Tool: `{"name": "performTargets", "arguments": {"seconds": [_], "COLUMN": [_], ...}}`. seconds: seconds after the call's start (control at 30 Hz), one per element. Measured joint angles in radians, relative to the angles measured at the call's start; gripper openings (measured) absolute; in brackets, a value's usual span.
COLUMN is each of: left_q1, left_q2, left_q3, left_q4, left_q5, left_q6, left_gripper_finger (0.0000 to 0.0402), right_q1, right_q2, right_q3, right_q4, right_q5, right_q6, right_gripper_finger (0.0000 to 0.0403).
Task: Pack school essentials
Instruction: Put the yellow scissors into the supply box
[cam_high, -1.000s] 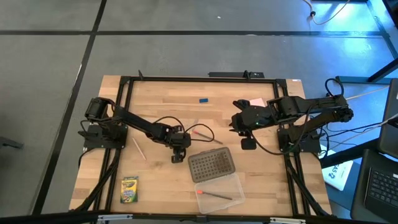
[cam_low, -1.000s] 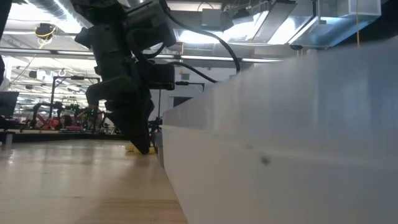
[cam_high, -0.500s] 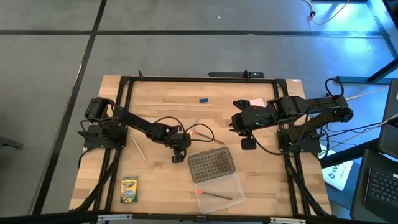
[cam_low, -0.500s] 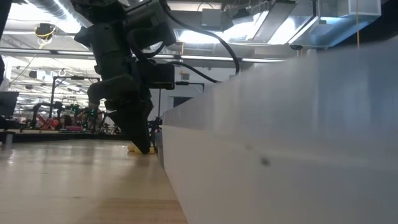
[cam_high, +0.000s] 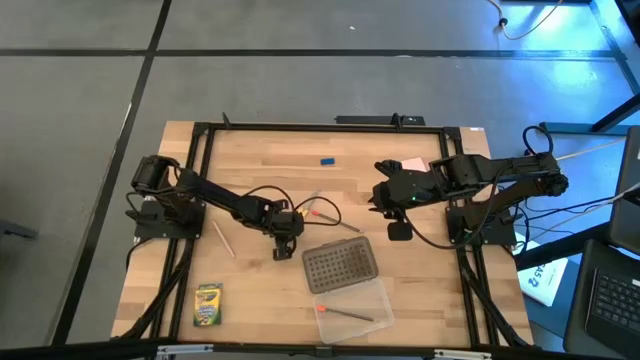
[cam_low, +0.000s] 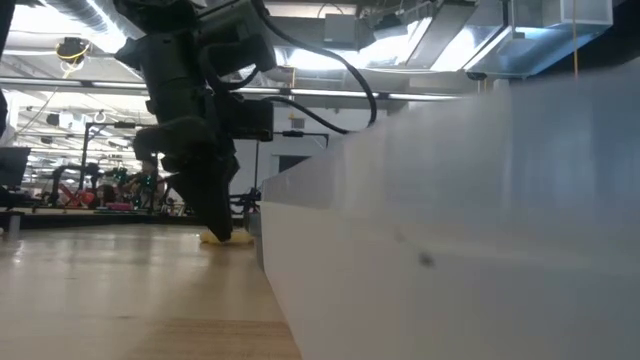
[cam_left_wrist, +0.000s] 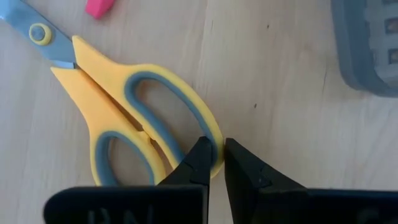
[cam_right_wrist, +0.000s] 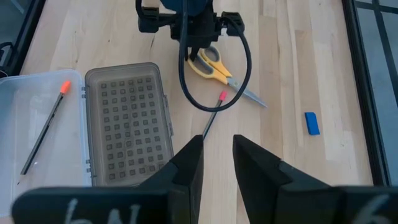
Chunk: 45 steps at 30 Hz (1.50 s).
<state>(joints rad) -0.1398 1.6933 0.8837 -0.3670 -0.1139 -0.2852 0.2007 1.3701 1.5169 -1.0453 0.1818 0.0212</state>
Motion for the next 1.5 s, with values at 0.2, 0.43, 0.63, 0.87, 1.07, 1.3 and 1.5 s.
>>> {"name": "performTargets", "arguments": {"seconds": [0.2, 0.43, 0.63, 0.87, 1.07, 1.3, 1.5], "left_q1": [0.000, -0.001, -0.004, -0.051, -0.120, -0.210, -0.286], "left_q2": [-0.012, -0.034, -0.076, -0.094, -0.094, -0.095, -0.082], "left_q3": [0.002, 0.002, 0.011, 0.099, 0.184, 0.231, 0.231], "left_q4": [0.003, -0.008, -0.019, -0.070, -0.074, -0.009, 0.124], "left_q5": [-0.001, 0.002, 0.003, 0.000, 0.000, -0.010, -0.020], "left_q6": [0.000, 0.000, 0.003, 0.008, 0.030, 0.025, -0.002], "left_gripper_finger": [0.0022, 0.0018, 0.0023, 0.0024, 0.0025, 0.0025, 0.0025], "right_q1": [0.000, 0.000, 0.000, 0.000, 0.000, 0.000, 0.000], "right_q2": [0.000, -0.001, -0.001, -0.012, -0.070, -0.125, -0.143], "right_q3": [0.000, 0.000, 0.000, 0.000, 0.000, 0.000, 0.000], "right_q4": [-0.001, -0.008, -0.027, -0.059, -0.059, -0.061, -0.067], "right_q5": [0.000, 0.000, 0.000, -0.001, -0.001, -0.010, -0.081], "right_q6": [0.000, -0.001, -0.001, 0.001, 0.001, 0.003, 0.003], "right_gripper_finger": [0.0090, 0.0090, 0.0090, 0.0090, 0.0090, 0.0090, 0.0090]}}
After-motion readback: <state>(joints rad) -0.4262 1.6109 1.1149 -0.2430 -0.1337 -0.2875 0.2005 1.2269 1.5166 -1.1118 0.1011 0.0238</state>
